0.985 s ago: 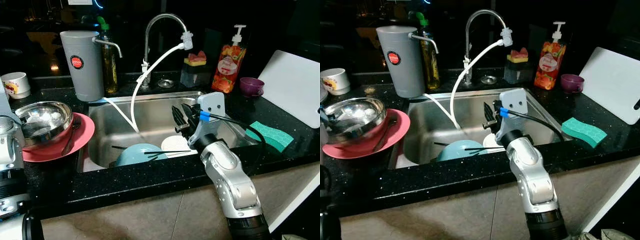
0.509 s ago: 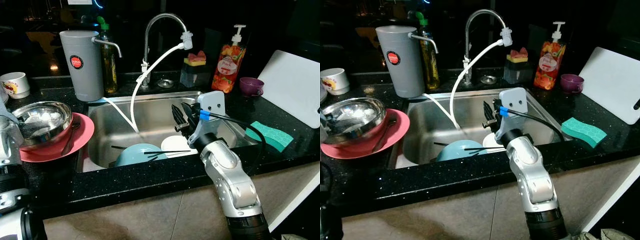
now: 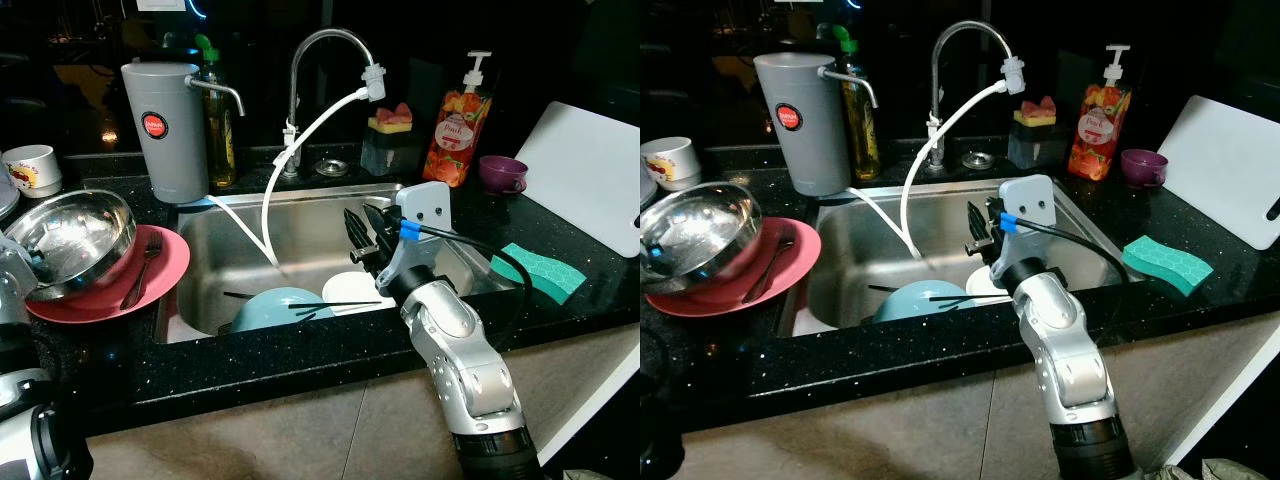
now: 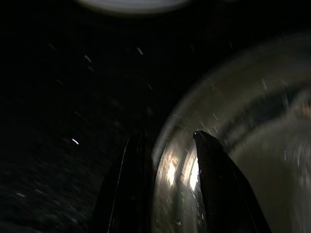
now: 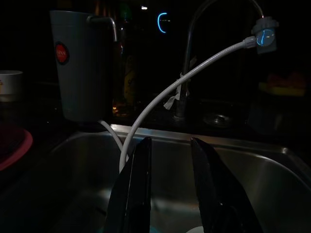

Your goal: Kitchen organization

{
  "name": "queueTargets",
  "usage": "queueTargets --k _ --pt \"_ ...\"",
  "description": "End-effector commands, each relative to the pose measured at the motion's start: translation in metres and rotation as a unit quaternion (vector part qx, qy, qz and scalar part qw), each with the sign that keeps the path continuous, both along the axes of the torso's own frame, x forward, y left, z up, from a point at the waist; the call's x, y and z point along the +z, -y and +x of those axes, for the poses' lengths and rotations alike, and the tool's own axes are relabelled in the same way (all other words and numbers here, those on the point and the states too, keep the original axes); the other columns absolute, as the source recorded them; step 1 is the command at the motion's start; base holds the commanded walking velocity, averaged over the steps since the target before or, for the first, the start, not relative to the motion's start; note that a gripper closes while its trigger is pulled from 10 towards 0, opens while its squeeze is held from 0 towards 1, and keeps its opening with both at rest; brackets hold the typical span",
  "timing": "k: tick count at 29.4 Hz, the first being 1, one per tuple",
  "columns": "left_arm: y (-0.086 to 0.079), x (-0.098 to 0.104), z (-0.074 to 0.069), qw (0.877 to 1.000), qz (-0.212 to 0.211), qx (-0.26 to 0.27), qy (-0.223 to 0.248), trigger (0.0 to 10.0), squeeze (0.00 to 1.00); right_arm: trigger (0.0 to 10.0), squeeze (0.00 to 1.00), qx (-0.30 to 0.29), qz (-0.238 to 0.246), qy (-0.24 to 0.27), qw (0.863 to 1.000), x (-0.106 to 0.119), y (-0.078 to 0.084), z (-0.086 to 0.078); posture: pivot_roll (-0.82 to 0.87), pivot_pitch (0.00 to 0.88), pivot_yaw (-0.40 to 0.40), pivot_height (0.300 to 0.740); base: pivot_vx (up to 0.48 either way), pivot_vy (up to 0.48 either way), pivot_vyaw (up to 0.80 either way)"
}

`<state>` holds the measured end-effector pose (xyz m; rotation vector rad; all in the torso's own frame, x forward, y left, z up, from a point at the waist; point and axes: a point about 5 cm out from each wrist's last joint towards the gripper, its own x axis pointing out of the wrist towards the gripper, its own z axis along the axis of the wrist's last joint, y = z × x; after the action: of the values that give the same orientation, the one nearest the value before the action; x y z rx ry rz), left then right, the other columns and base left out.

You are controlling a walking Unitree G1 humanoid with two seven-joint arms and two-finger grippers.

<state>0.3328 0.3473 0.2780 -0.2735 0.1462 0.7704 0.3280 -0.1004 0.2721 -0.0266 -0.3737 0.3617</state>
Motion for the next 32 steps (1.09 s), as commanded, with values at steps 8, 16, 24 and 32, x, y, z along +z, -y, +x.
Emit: queueTargets --k 8,16,24,32 --pt "0.006 -0.007 0.003 0.999 -0.029 -0.025 -0.010 10.0 0.00 10.0 0.00 -0.002 0.010 0.002 1.000 0.001 0.002 0.000 0.09 0.098 -0.042 0.740 0.000 0.000 0.00" --pt "0.007 -0.007 0.003 0.999 -0.039 -0.027 -0.005 3.8 0.00 10.0 0.00 -0.003 0.011 0.003 1.000 0.001 0.002 0.000 0.09 0.096 -0.039 0.740 0.000 0.000 0.00" --pt "0.011 -0.001 0.007 0.996 -0.076 -0.046 0.025 0.0 0.00 10.0 0.00 -0.004 0.014 0.004 1.000 0.001 0.002 0.000 0.09 0.096 -0.037 0.740 0.000 0.000 0.00" --pt "0.033 0.026 0.012 0.987 0.010 -0.121 0.107 10.0 0.00 10.0 0.00 -0.003 0.024 0.003 1.000 0.002 0.003 0.000 0.09 0.098 -0.038 0.740 0.000 0.000 0.00"
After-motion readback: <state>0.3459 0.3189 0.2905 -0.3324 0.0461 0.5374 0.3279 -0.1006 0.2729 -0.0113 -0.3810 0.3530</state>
